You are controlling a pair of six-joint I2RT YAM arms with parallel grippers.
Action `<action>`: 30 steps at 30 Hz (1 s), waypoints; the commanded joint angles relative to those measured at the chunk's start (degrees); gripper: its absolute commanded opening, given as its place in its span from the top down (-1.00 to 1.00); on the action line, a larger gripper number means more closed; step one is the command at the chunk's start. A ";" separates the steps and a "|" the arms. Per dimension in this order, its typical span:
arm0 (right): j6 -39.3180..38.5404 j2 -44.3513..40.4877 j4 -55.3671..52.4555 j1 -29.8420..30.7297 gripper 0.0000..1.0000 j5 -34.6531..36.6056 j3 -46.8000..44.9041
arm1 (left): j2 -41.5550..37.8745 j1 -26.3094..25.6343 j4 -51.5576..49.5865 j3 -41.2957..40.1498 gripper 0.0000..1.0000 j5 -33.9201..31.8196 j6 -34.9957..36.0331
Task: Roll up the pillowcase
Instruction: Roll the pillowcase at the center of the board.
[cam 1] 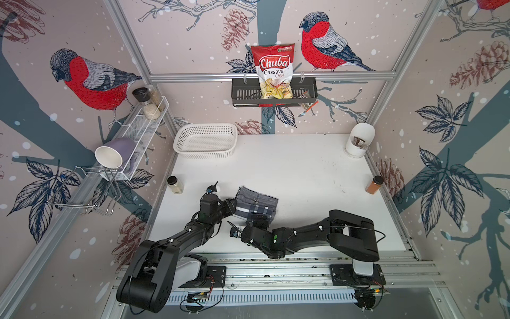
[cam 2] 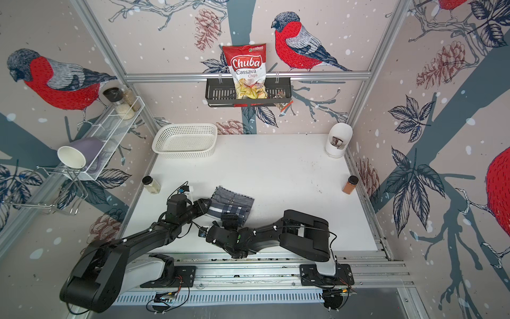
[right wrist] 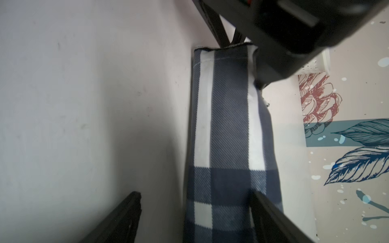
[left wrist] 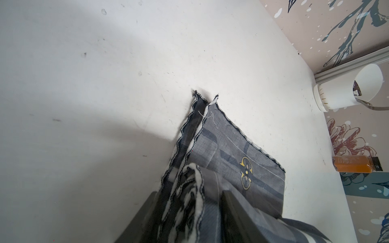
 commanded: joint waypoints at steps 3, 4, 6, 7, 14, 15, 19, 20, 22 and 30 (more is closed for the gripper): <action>4.40 1.10 -8.62 -2.86 0.65 -7.88 2.92 | -1.74 0.34 -1.61 0.87 -0.28 -2.14 -1.36; 5.83 0.78 -10.71 -3.73 1.00 -10.85 3.68 | -2.31 0.52 -3.65 1.55 -0.37 -4.06 -1.84; 9.48 0.03 -13.76 -5.52 1.00 -15.97 4.96 | -3.56 1.80 -7.27 2.49 -0.56 -7.12 -3.17; 11.24 -0.13 -15.38 -6.49 1.00 -18.30 5.85 | -4.52 2.83 -8.78 2.67 -0.59 -8.13 -4.19; 25.39 0.42 -25.09 -16.96 1.00 -42.68 14.48 | -17.41 8.86 -14.24 -0.40 -0.68 -13.59 -10.59; 27.54 0.47 -25.37 -19.15 1.00 -48.54 15.62 | -18.71 8.88 -14.30 -0.64 -0.69 -13.50 -10.57; 37.87 2.16 -19.85 -27.60 1.00 -71.98 16.59 | -19.94 8.89 -15.50 -0.09 -0.69 -12.76 -9.83; 42.04 2.92 -16.08 -29.60 1.00 -78.69 15.67 | -19.81 8.88 -15.53 -0.03 -0.69 -12.49 -9.71; 50.19 3.98 -7.39 -32.40 1.00 -87.70 13.66 | -19.22 8.88 -15.08 0.07 -0.69 -11.39 -9.43; 80.44 5.14 38.41 -38.71 1.00 -97.61 0.83 | -11.81 8.08 -5.15 -0.16 -0.68 -2.52 -11.13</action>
